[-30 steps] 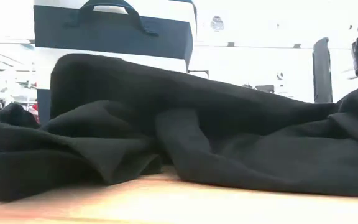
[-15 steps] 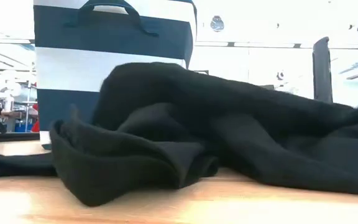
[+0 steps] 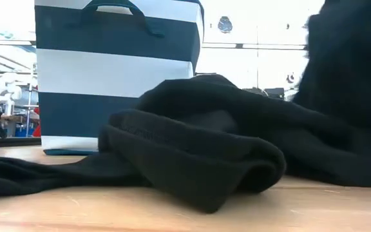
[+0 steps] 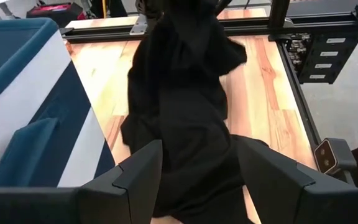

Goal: Sort clothes
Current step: Put the black shirt into the blue laundry organizer

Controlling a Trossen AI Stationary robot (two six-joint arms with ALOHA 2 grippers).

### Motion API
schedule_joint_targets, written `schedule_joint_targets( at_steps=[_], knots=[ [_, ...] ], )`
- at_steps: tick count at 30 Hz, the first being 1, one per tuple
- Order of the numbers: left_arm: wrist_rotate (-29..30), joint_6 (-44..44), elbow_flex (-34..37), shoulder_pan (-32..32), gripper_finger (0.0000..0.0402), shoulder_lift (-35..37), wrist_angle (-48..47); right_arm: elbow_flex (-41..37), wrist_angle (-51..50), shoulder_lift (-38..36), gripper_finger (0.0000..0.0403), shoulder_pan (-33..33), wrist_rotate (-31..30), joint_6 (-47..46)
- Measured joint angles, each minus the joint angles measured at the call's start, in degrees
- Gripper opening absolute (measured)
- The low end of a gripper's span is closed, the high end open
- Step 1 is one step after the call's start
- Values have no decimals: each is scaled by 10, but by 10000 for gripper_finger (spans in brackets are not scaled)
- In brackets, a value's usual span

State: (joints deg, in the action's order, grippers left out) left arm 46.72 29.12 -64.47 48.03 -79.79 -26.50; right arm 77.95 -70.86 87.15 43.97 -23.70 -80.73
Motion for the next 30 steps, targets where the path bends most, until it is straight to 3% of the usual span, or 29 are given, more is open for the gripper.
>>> schedule_joint_targets(
  at_steps=[6,11,15,21,25,30],
  knots=[
    [1,1,0,0,218,0,2,0,201,54,23,-90,-8,201],
    [1,1,0,0,218,0,2,0,441,112,23,-156,38,381],
    [1,1,0,1,218,0,2,1,578,171,23,-199,106,454],
    [1,1,0,1,218,0,2,1,610,274,50,-240,148,439],
    [1,1,0,1,218,0,0,3,609,323,102,-249,148,425],
    [1,1,0,1,218,0,0,3,609,323,177,-253,186,428]
  ],
)
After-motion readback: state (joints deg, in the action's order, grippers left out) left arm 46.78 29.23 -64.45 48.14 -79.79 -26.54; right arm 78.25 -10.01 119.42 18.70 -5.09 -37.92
